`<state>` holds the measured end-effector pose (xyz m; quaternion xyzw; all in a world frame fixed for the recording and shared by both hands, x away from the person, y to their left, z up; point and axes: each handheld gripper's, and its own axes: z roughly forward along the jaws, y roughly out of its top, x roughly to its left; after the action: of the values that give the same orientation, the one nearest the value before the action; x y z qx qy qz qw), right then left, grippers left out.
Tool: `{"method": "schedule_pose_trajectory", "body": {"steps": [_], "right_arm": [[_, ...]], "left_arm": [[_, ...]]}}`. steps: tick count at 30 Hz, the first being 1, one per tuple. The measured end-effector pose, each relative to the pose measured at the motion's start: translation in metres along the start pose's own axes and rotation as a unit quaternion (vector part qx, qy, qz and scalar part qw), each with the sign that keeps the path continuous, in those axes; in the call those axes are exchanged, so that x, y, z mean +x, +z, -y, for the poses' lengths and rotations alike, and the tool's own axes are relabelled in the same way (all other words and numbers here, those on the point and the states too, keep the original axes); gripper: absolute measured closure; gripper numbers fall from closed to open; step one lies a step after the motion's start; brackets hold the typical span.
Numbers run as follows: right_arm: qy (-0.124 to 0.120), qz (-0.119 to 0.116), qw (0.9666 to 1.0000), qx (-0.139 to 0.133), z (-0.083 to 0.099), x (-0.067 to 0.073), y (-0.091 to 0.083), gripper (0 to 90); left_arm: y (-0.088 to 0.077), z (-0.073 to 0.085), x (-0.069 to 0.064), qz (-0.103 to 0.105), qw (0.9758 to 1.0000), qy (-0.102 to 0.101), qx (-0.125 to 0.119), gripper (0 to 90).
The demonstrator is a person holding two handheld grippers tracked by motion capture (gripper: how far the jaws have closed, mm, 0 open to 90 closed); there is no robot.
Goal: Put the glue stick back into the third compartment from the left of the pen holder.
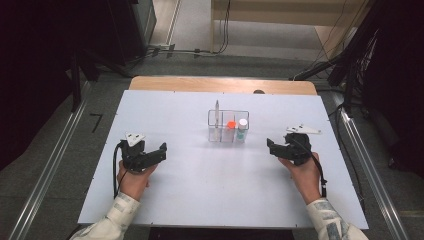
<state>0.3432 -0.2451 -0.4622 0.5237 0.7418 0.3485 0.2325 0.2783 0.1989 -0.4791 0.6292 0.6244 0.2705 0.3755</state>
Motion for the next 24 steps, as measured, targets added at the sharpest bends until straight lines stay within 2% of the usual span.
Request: {"method": "schedule_pose_trajectory", "body": {"steps": [18, 24], "right_arm": [[0.01, 0.019, 0.9997, 0.013, 0.026, -0.028, -0.023, 20.1], [0.016, 0.029, 0.9992, 0.02, 0.035, -0.039, -0.028, 19.7]], "left_arm": [[-0.004, 0.001, -0.002, 0.006, 1.0, 0.003, -0.003, 13.7], [-0.012, 0.005, 0.003, 0.005, 1.0, 0.004, -0.003, 13.7]]}}
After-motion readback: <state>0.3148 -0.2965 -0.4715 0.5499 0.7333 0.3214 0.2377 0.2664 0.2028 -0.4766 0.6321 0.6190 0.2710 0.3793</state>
